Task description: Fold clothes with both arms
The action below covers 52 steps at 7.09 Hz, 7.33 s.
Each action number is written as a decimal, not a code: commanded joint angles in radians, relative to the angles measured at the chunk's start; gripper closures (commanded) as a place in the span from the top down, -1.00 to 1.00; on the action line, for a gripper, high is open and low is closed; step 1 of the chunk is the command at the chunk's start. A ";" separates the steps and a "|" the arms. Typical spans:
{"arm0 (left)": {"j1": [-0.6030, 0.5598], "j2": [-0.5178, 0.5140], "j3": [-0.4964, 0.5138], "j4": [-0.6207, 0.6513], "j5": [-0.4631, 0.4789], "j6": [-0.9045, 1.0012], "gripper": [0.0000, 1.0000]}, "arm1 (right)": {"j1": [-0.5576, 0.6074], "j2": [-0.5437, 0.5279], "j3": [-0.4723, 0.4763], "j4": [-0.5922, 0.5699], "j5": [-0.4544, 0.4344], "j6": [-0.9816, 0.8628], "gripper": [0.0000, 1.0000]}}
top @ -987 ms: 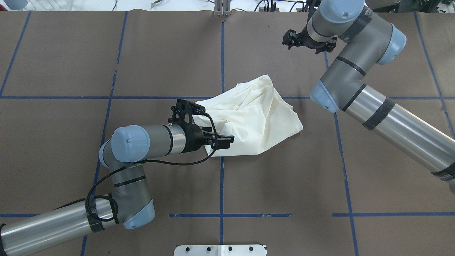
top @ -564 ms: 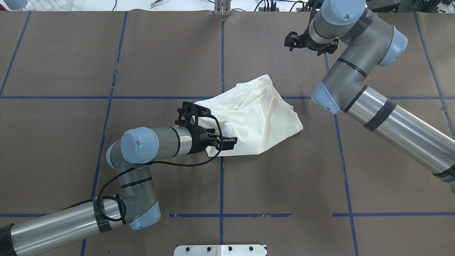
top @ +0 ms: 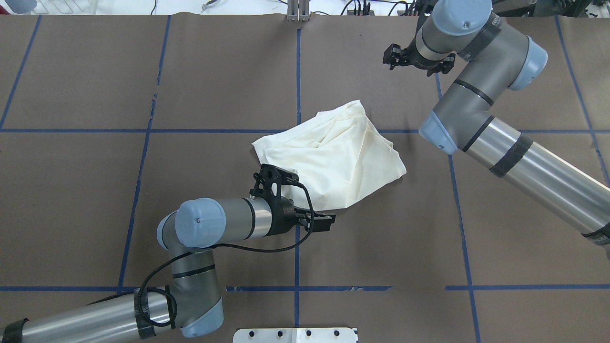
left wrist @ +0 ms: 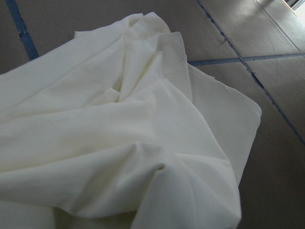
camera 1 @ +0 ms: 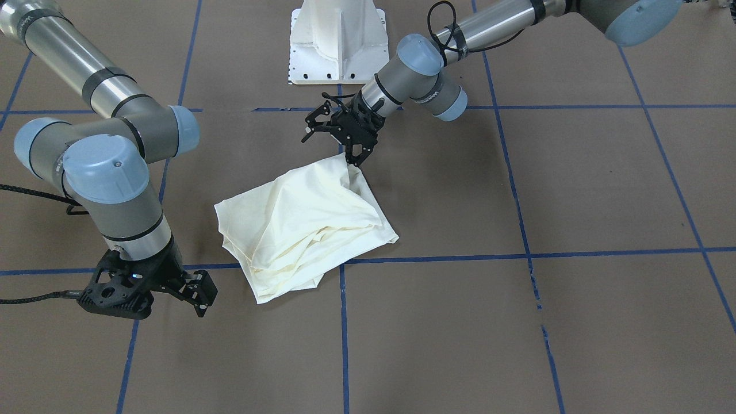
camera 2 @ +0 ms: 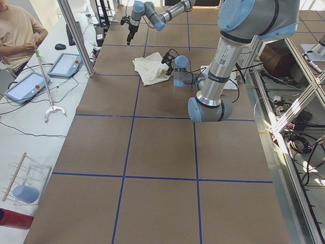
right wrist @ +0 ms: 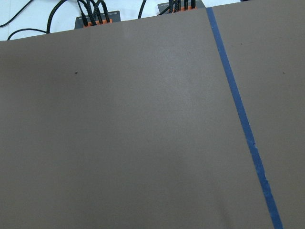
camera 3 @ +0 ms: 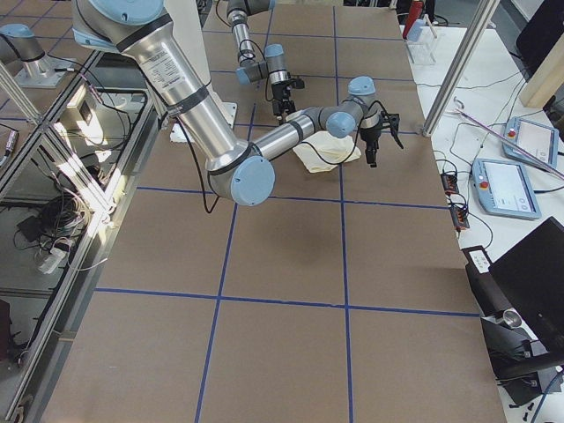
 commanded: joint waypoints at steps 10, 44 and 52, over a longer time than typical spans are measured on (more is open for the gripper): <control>0.061 0.056 -0.063 -0.047 0.011 -0.207 -0.64 | 0.000 0.003 0.000 0.000 -0.004 0.000 1.00; -0.420 0.152 -0.078 0.236 -0.270 -0.156 1.00 | -0.028 -0.069 0.095 0.000 -0.009 0.021 1.00; -0.243 0.200 -0.131 0.221 -0.130 -0.370 1.00 | -0.028 -0.069 0.095 0.000 -0.009 0.021 1.00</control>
